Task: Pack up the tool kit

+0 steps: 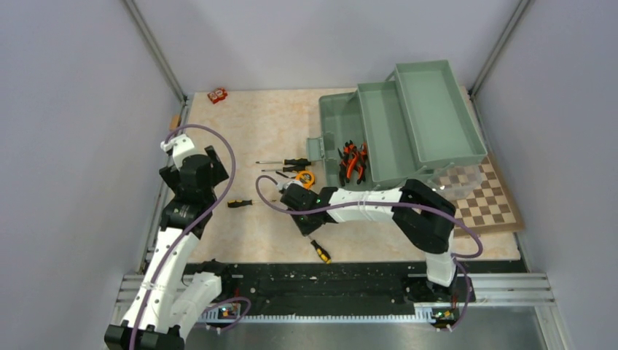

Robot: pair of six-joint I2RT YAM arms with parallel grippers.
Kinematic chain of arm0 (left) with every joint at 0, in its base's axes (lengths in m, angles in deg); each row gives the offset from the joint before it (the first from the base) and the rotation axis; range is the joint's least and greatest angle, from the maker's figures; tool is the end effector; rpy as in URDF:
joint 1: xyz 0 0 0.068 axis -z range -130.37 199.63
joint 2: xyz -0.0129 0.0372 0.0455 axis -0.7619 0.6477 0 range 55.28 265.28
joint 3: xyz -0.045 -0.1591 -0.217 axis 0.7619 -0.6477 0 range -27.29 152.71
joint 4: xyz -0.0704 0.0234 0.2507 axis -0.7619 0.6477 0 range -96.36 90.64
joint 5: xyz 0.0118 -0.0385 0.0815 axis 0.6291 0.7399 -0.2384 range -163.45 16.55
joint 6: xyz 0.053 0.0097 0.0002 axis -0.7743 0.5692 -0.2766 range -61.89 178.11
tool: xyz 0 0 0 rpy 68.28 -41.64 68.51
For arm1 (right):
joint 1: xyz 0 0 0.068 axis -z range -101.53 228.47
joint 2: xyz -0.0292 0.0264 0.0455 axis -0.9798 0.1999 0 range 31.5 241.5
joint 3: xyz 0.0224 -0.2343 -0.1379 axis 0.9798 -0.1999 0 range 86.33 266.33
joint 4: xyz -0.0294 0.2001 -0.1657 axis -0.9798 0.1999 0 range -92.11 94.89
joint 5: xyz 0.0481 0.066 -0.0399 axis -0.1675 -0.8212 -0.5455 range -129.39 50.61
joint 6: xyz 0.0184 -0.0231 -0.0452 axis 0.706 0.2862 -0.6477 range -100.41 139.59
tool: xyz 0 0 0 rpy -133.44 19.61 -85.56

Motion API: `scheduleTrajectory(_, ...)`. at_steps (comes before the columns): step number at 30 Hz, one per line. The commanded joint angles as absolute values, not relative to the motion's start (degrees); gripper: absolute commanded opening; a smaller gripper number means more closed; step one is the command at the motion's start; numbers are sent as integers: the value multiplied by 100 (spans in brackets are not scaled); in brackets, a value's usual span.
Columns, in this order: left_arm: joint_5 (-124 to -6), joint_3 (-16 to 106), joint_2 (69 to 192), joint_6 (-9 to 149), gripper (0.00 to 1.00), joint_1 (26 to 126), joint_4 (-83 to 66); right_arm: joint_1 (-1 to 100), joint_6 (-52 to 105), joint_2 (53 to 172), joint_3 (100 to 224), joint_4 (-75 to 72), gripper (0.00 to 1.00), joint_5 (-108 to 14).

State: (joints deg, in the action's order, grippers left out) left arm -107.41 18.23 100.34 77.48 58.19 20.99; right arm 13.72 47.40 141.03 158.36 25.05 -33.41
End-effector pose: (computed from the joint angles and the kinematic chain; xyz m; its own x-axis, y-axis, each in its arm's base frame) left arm 0.1714 -0.0057 0.3155 -0.2995 -0.2333 -0.9251 -0.4966 0.8661 -0.0576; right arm 0.1681 0.3475 0.1618 -0.7518 -0.5063 -0.4225 -0.5990 0.7923 0.1164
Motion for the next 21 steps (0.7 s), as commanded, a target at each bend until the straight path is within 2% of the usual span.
scheduleTrajectory(1, -10863, 1801, 9911, 7666, 97, 5789, 1879, 1351, 3790, 14769, 16352, 1991, 0, -3256)
scheduleTrajectory(6, -10958, 1789, 9853, 7661, 97, 5789, 1883, 1482, 2840, 15261, 17239, 1830, 0, -3153)
scheduleTrajectory(11, -11069, 1754, 9765, 7640, 97, 5789, 1856, 1604, 2182, 15421, 17526, 1674, 0, -3126)
scheduleTrajectory(12, -11072, 1754, 9756, 7639, 97, 5789, 1848, 1613, 2130, 15435, 17580, 1760, 2, -3099)
scheduleTrajectory(17, -11080, 1754, 9743, 7622, 97, 5789, 1843, 1610, 2163, 15219, 17641, 2347, 32, -3115)
scheduleTrajectory(21, -11124, 1754, 9712, 7621, 97, 5789, 1843, 1612, 2266, 14855, 17302, 2621, 43, -3179)
